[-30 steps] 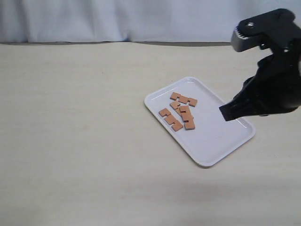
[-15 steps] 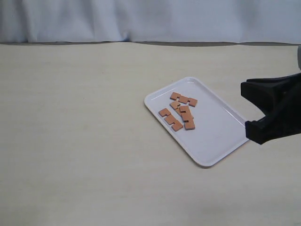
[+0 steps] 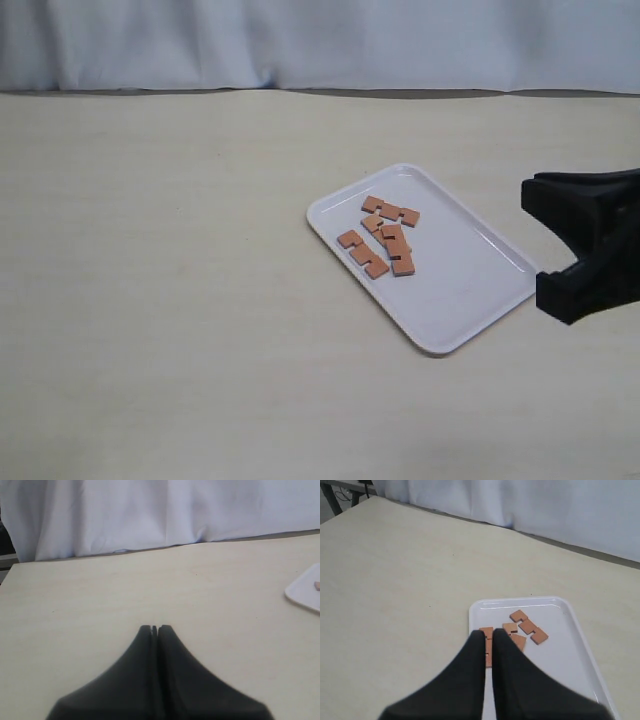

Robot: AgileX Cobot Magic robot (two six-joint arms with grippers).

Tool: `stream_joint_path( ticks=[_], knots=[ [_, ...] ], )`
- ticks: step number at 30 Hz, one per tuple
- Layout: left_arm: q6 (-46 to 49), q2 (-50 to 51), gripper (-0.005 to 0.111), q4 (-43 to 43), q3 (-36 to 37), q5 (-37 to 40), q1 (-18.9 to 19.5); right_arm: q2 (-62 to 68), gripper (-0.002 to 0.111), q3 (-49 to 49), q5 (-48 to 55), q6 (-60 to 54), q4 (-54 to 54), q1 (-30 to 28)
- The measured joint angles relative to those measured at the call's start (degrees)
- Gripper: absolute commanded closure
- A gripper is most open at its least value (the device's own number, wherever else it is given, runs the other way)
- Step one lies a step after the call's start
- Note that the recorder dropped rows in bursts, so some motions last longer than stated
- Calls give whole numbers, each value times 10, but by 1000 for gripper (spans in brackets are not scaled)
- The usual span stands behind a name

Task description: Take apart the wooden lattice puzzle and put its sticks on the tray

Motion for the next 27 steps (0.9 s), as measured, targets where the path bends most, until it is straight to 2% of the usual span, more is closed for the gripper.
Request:
stream_joint_path(
  ticks=[4, 10, 14, 19, 22, 24, 27],
  knots=[
    [0, 0, 107, 0, 0, 0, 0, -33, 104, 59, -28, 0, 14, -1],
    [0, 0, 107, 0, 0, 0, 0, -121, 104, 162, -32, 0, 120, -1],
    [0, 0, 107, 0, 0, 0, 0, -199, 104, 253, -35, 0, 149, -6],
    [0, 0, 107, 0, 0, 0, 0, -332, 104, 278, 89, 17, 165, -61],
    [0, 0, 107, 0, 0, 0, 0, -404, 104, 278, 63, 20, 169, -103],
    [0, 0, 107, 0, 0, 1, 0, -421, 104, 278, 4, 21, 171, -137],
    [0, 0, 107, 0, 0, 1, 0, -422, 104, 278, -37, 21, 171, -152]
  ],
)
